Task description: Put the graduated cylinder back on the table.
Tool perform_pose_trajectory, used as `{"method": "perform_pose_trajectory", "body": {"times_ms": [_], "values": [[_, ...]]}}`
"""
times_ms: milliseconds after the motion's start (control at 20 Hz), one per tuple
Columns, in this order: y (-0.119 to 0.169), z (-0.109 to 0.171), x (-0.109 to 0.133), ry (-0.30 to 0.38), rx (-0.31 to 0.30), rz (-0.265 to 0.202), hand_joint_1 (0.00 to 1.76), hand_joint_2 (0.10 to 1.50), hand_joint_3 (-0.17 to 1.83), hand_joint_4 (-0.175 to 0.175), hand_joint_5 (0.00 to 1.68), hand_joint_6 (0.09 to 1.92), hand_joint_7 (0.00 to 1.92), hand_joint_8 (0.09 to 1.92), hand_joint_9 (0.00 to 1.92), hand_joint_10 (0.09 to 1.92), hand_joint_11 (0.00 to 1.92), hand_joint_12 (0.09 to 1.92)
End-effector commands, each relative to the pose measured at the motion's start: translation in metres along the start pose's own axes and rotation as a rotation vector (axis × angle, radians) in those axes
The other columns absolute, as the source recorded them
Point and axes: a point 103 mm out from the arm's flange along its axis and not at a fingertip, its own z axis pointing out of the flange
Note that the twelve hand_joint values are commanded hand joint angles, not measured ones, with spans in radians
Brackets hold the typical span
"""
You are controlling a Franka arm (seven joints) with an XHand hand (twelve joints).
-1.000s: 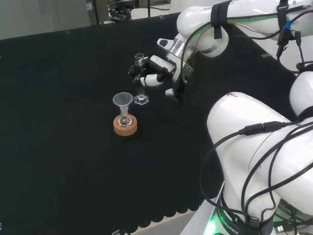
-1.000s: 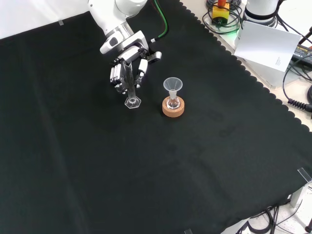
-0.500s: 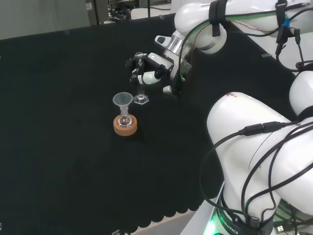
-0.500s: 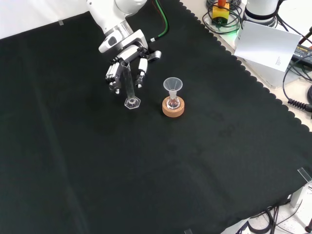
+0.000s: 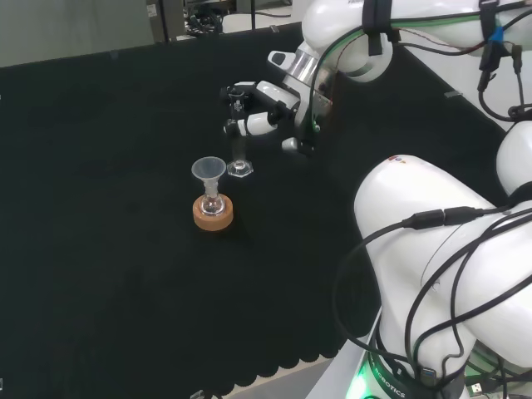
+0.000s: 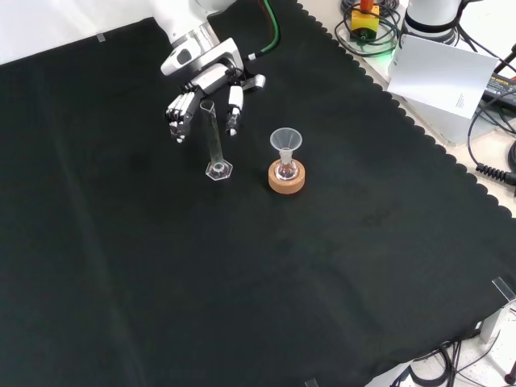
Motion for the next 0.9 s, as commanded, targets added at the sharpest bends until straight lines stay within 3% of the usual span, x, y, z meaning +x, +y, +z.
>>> {"method": "perform_pose_trajectory", "body": {"times_ms": [50,500,900], "values": [[-0.019,-0.033,0.009,-0.09,-0.045,0.019,0.85,0.89,-0.17,-0.063,0.36,0.2,0.12,0.69,0.55,0.09,0.04,1.43],[-0.071,-0.1,0.043,-0.179,-0.125,0.038,0.82,0.88,-0.17,-0.062,0.35,0.17,0.1,0.68,0.54,0.09,0.01,1.44],[-0.12,-0.128,0.086,-0.252,-0.171,0.056,0.8,0.88,-0.17,-0.063,0.35,0.15,0.1,0.68,0.56,0.09,0.01,1.44]]}}
